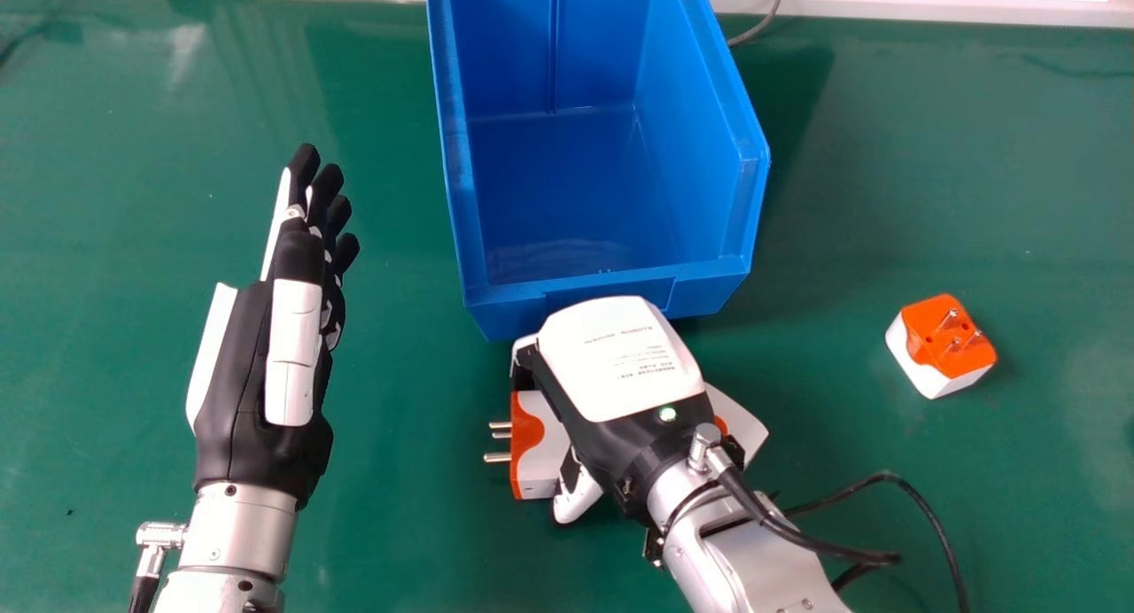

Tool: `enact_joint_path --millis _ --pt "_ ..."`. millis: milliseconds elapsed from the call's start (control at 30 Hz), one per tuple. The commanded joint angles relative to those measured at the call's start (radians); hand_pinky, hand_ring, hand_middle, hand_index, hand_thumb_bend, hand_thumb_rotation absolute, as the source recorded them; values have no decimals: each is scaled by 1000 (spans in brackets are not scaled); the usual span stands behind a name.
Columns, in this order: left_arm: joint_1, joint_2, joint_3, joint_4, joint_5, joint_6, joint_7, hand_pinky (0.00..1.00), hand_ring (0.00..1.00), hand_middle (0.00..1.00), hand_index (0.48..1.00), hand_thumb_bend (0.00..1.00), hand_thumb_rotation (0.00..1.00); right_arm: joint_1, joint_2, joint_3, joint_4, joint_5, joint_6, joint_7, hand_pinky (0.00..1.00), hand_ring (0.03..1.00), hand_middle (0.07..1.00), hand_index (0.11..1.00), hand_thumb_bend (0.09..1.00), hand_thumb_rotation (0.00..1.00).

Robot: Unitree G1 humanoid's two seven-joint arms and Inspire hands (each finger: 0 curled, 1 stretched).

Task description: Pick all objects and put in blue box

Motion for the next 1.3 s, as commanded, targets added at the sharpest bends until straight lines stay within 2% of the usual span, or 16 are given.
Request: enact_joint_path --millis 0,100,200,333,400,500,667,767,900,1000,1067,1167,1267 --pt "-10 3 2 -10 -8 -15 -8 1000 1000 1000 1000 897 999 24 4 28 -11 -5 -4 36 305 389 440 525 551 8" --pt "-15 4 3 -2 1 -23 -3 1000 1000 1000 1000 895 1000 22 3 25 -17 -8 0 48 301 384 436 520 547 6" --pt "-17 6 4 3 -2 -24 -8 1000 1000 1000 1000 895 1000 23 4 20 -20 -5 -3 42 301 384 436 520 547 6" --pt "-20 1 6 7 0 -30 -3 1000 1000 1000 1000 896 1000 23 6 17 -32 -7 3 50 302 384 444 522 540 5" --pt "-21 1 5 8 -2 -32 -5 1000 1000 1000 1000 896 1000 19 4 19 -40 -15 10 71 302 384 444 522 540 5" --pt "-20 5 4 6 2 -28 -6 1000 1000 1000 1000 895 1000 19 5 17 -61 -19 20 93 300 383 448 524 535 4" --pt "-18 8 3 5 -3 -23 -12 1000 1000 1000 1000 894 1000 13 8 18 -96 -33 59 179 299 381 452 526 531 3" --pt "-15 5 3 0 -6 -18 -11 1000 1000 1000 1000 898 1000 17 13 11 -119 -32 76 207 293 377 454 529 527 2" --pt "-20 3 6 11 -4 -28 -12 1000 1000 1000 1000 898 1000 20 15 8 -148 -43 101 238 293 377 454 529 527 2" --pt "-20 7 5 8 -1 -25 -14 1000 1000 1000 1000 898 1000 25 17 1 -175 -48 114 261 294 375 461 531 524 2" --pt "-19 6 6 4 -2 -22 -12 1000 1000 1000 1000 898 1000 26 19 -2 -187 -54 122 276 285 370 463 536 520 1" --pt "-21 3 6 6 4 -29 -7 1000 1000 1000 1000 898 1000 28 22 -4 -210 -66 137 300 285 370 463 536 520 1" --pt "-21 2 6 4 3 -27 -6 1000 1000 1000 1000 898 1000 29 19 -2 -240 -84 148 327 285 370 463 536 520 1"
